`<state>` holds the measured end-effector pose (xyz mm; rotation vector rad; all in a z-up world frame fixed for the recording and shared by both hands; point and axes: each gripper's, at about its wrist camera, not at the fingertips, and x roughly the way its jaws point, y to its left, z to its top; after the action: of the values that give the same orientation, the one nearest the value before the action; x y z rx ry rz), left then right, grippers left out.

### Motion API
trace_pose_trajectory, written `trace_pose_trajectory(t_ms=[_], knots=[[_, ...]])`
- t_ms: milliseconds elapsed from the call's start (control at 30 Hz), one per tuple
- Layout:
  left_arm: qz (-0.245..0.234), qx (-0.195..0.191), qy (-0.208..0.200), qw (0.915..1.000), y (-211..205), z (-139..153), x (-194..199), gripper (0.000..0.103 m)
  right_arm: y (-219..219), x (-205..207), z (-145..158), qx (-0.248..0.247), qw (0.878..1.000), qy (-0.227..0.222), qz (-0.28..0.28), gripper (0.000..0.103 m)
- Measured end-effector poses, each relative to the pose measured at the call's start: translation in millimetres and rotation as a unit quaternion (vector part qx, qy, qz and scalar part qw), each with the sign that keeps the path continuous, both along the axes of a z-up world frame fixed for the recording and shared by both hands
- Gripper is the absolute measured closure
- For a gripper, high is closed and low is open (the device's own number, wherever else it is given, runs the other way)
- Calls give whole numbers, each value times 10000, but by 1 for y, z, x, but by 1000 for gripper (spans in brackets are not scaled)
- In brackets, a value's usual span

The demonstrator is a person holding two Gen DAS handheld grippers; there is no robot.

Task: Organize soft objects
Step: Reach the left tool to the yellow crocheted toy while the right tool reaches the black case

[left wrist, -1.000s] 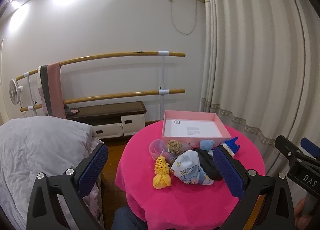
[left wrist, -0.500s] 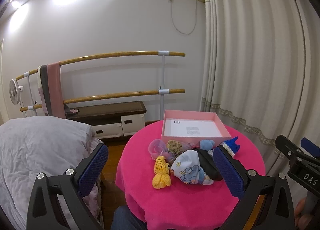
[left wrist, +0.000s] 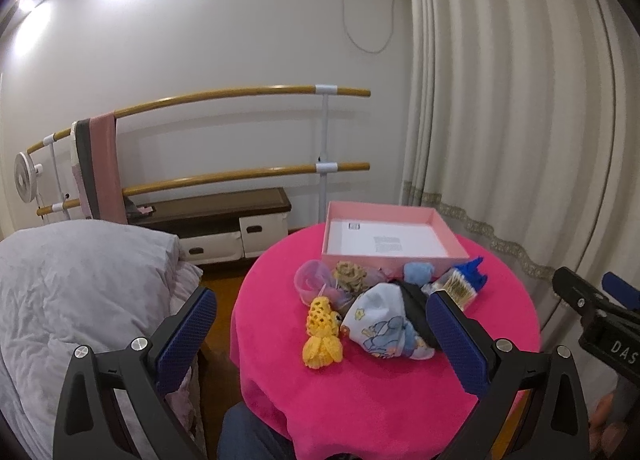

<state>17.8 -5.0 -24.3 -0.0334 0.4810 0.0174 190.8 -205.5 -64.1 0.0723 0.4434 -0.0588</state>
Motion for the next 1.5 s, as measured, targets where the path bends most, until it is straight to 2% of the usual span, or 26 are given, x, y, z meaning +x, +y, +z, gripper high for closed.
trace_pose_trajectory(t_ms=[233, 467, 767, 1233, 1267, 1333, 1400, 1500], knots=[[29, -153, 377, 9992, 11, -26, 35, 0, -3, 25, -27, -37, 9993, 378, 75, 0], [60, -100, 864, 9962, 14, -58, 77, 0, -7, 57, -56, -1, 9968, 794, 125, 0], [274, -66, 1378, 9901, 23, -97, 151, 0, 0, 108, -101, 139, 9878, 1489, 433, 0], [182, -45, 1816, 9832, 22, -159, 239, 0, -8, 160, -151, 819, 9697, 2135, 857, 1], [175, -40, 1822, 9831, 24, -162, 242, 0, -8, 163, -154, 888, 9680, 2164, 915, 5], [156, -23, 1848, 9826, 26, -167, 252, 0, -10, 169, -158, 1011, 9645, 2229, 992, 23], [137, -27, 1876, 9822, 29, -173, 263, 0, -10, 176, -162, 1145, 9609, 2279, 1076, 24], [107, 63, 1928, 9812, 31, -182, 278, 2, -7, 182, -164, 1232, 9570, 2315, 1244, 31]])
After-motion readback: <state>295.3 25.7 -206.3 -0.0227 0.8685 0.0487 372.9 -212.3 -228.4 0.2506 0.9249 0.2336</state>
